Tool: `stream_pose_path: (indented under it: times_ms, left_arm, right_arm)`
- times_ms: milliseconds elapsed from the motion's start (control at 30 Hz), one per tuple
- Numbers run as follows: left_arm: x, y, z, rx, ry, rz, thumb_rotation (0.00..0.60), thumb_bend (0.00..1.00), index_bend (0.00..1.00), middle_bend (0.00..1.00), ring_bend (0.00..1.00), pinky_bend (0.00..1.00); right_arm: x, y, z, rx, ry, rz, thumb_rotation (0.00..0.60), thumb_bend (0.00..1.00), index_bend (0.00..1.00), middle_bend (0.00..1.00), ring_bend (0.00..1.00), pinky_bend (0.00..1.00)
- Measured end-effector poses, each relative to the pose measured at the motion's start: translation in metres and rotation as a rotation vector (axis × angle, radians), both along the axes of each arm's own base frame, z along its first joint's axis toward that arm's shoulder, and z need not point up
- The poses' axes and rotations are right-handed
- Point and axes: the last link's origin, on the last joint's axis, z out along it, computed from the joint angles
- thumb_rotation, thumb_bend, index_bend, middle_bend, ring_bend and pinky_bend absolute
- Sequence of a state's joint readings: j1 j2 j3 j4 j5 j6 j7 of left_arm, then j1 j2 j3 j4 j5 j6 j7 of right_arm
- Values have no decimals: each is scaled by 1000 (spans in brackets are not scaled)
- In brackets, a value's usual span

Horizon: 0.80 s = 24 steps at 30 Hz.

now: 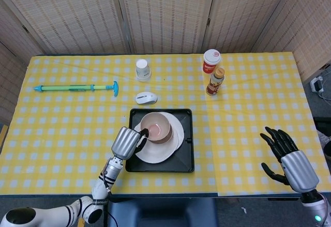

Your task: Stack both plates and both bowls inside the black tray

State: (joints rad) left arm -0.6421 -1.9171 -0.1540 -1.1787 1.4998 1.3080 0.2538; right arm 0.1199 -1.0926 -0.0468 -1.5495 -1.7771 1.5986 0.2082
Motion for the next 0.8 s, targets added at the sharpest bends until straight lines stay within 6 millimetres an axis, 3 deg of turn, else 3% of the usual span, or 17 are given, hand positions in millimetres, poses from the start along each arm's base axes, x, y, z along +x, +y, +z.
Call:
stream_pose_path:
  times_ms: [400, 500, 567, 800]
  left_arm:
    - [-3, -3, -13, -28, 22, 7, 600, 649, 619, 1000, 967, 976]
    - [-4, -1, -14, -23, 30, 9, 600, 627, 501, 1000, 965, 975]
    - [-5, -1, -14, -31, 25, 12, 600, 545, 390, 1000, 963, 976]
    - [-4, -3, -13, -41, 17, 9, 600, 392, 248, 1000, 953, 976]
  right_arm:
    - [0, 1, 1, -4, -4, 2, 600, 388, 0, 0, 0, 68]
    - [0, 0, 1, -5, -3, 0, 600, 388, 0, 0, 0, 67]
    - [0, 0, 1, -9, -3, 0, 600, 388, 0, 0, 0, 68]
    - [0, 0, 1, -12, -1, 0, 600, 388, 0, 0, 0, 68]
